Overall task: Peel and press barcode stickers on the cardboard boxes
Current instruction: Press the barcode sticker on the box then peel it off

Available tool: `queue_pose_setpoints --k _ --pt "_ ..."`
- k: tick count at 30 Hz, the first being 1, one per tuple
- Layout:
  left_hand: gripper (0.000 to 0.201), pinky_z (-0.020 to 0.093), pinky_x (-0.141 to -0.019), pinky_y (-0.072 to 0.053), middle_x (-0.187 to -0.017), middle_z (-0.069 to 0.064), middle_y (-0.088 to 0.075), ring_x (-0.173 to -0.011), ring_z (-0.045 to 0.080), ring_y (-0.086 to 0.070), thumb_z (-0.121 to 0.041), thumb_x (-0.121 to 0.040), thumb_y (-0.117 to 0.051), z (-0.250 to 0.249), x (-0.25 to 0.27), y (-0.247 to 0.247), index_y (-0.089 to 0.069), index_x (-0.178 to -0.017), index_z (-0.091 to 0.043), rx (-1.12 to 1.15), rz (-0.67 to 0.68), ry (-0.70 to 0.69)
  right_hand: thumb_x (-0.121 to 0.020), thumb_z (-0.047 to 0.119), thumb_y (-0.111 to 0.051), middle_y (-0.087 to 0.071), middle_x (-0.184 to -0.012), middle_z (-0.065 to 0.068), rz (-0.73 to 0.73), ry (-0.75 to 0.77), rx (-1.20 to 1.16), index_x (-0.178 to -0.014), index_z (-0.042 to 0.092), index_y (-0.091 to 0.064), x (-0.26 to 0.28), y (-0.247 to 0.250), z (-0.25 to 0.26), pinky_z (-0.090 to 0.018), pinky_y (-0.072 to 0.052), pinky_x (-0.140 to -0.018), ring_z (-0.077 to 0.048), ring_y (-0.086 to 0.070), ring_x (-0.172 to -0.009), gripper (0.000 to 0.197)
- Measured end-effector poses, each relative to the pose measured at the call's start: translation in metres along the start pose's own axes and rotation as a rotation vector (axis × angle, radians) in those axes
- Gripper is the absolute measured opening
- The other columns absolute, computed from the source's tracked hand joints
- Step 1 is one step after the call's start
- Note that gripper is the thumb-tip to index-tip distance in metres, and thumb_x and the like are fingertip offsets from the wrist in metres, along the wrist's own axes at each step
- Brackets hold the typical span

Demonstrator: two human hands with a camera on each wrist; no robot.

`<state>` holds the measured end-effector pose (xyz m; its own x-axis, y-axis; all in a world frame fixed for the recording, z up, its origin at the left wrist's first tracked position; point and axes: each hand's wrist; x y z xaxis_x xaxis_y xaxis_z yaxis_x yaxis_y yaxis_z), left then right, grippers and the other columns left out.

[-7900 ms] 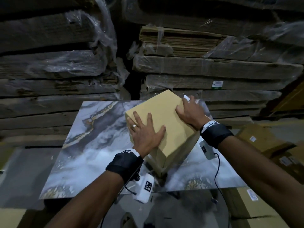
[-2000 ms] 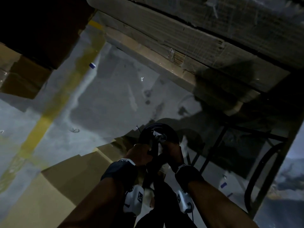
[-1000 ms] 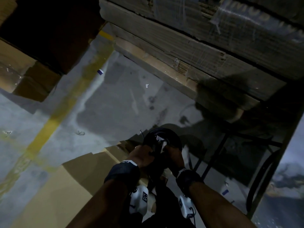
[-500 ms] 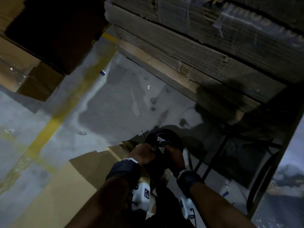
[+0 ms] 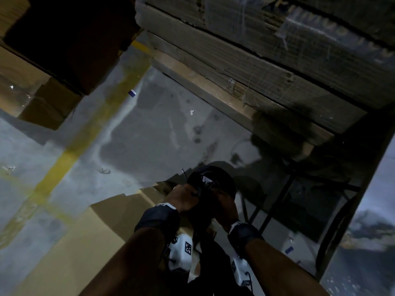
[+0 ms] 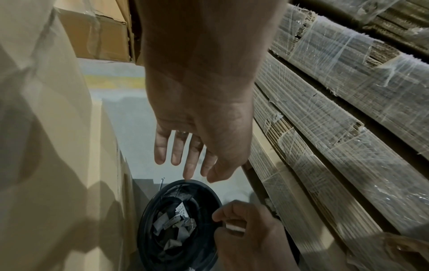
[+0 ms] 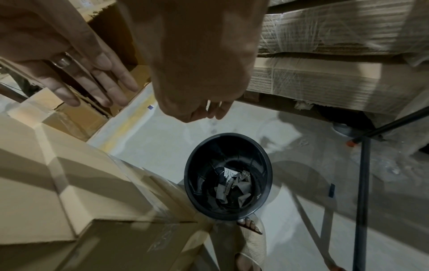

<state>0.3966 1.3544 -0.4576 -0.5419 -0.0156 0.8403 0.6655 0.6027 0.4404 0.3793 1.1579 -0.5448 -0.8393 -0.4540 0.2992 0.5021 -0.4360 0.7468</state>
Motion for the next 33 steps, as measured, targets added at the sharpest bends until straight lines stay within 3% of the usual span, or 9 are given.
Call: queue_pose_setpoints --k 4,9,11,14,17,19,24,27,33 --pt "0.05 0.031 -0.095 -0.053 -0.119 0.005 -0.072 -0.109 0.024 -0.068 -0.046 -0.076 -0.052 -0.003 0.012 0.006 -0.073 -0.114 -0.023 0.001 -0.017 0.005 -0.081 0.022 -0.052 -0.077 -0.09 -0.013 -0.027 -0.032 0.032 -0.097 0.005 -0.08 0.008 0.01 0.015 -0.039 -0.063 -0.061 -0.031 -0.076 -0.078 0.036" --pt "0.041 0.034 -0.096 -0.053 -0.12 0.008 -0.071 -0.112 0.025 -0.067 -0.042 -0.086 -0.057 -0.014 0.034 0.018 -0.073 -0.117 -0.021 0.034 -0.029 -0.01 -0.091 0.03 -0.029 -0.067 -0.133 -0.015 0.047 -0.097 0.124 -0.138 0.009 -0.063 0.014 -0.012 -0.003 -0.042 -0.053 -0.102 -0.033 -0.064 -0.123 0.061" --pt "0.049 0.034 -0.099 -0.05 -0.126 0.009 -0.069 -0.117 0.027 -0.063 -0.048 -0.086 -0.052 -0.021 0.048 0.022 -0.072 -0.119 -0.018 0.038 -0.029 -0.037 -0.088 0.029 -0.03 -0.063 -0.136 -0.019 0.069 -0.114 0.146 -0.139 0.004 -0.061 0.014 0.002 0.008 -0.045 -0.053 -0.102 -0.037 -0.061 -0.126 0.064" --pt "0.056 0.031 -0.099 -0.048 -0.129 0.009 -0.065 -0.121 0.029 -0.06 -0.05 -0.087 -0.047 -0.033 0.073 0.031 -0.069 -0.123 -0.014 -0.002 -0.054 -0.039 -0.086 0.026 -0.038 -0.07 -0.116 -0.022 0.076 -0.092 0.128 -0.121 0.0 -0.069 0.018 0.042 0.042 -0.047 -0.059 -0.089 -0.042 -0.069 -0.105 0.053" --pt "0.059 0.032 -0.086 -0.048 -0.114 0.018 -0.068 -0.107 0.035 -0.065 -0.045 -0.07 -0.042 -0.044 0.097 0.036 -0.072 -0.103 -0.008 -0.065 -0.039 -0.116 -0.097 0.029 -0.046 -0.06 -0.136 -0.021 0.053 -0.181 0.097 -0.137 0.004 -0.059 0.03 0.078 0.074 -0.045 -0.045 -0.107 -0.041 -0.057 -0.125 0.049" --pt "0.055 0.034 -0.083 -0.05 -0.107 0.018 -0.07 -0.101 0.035 -0.066 -0.043 -0.063 -0.043 -0.047 0.111 0.037 -0.072 -0.096 -0.01 -0.103 -0.047 -0.134 -0.097 0.029 -0.051 -0.055 -0.142 -0.02 0.021 -0.183 0.13 -0.143 0.005 -0.053 0.042 0.094 0.087 -0.043 -0.043 -0.107 -0.04 -0.054 -0.129 0.051" --pt "0.063 0.038 -0.088 -0.053 -0.115 0.016 -0.07 -0.107 0.034 -0.065 -0.05 -0.067 -0.049 -0.057 0.156 0.027 -0.071 -0.113 -0.013 -0.142 -0.11 -0.213 -0.094 0.029 -0.056 -0.053 -0.141 -0.018 -0.025 -0.252 0.191 -0.147 0.008 -0.046 0.078 0.132 0.12 -0.042 -0.042 -0.105 -0.038 -0.052 -0.127 0.058" --pt "0.045 0.037 -0.088 -0.052 -0.119 0.016 -0.069 -0.11 0.034 -0.065 -0.037 -0.08 -0.062 -0.06 0.183 0.021 -0.069 -0.118 -0.013 -0.192 -0.15 -0.273 -0.089 0.028 -0.058 -0.057 -0.131 -0.017 -0.07 -0.274 0.223 -0.137 0.007 -0.053 0.111 0.15 0.137 -0.044 -0.043 -0.101 -0.038 -0.055 -0.122 0.053" --pt "0.052 0.041 -0.101 -0.05 -0.132 0.015 -0.063 -0.119 0.033 -0.06 -0.035 -0.086 -0.063 -0.08 0.234 0.017 -0.059 -0.134 -0.016 -0.294 -0.25 -0.375 -0.088 0.021 -0.059 -0.058 -0.131 -0.016 -0.238 -0.298 0.203 -0.137 0.007 -0.055 0.183 0.177 0.162 -0.043 -0.044 -0.102 -0.037 -0.053 -0.122 0.051"
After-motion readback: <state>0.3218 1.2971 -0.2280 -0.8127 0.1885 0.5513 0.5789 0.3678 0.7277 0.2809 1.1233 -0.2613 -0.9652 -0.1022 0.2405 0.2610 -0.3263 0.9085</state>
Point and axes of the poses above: each hand's wrist, its own x-axis away from the middle knuckle, its own y-axis out of the back of the hand, z = x × y
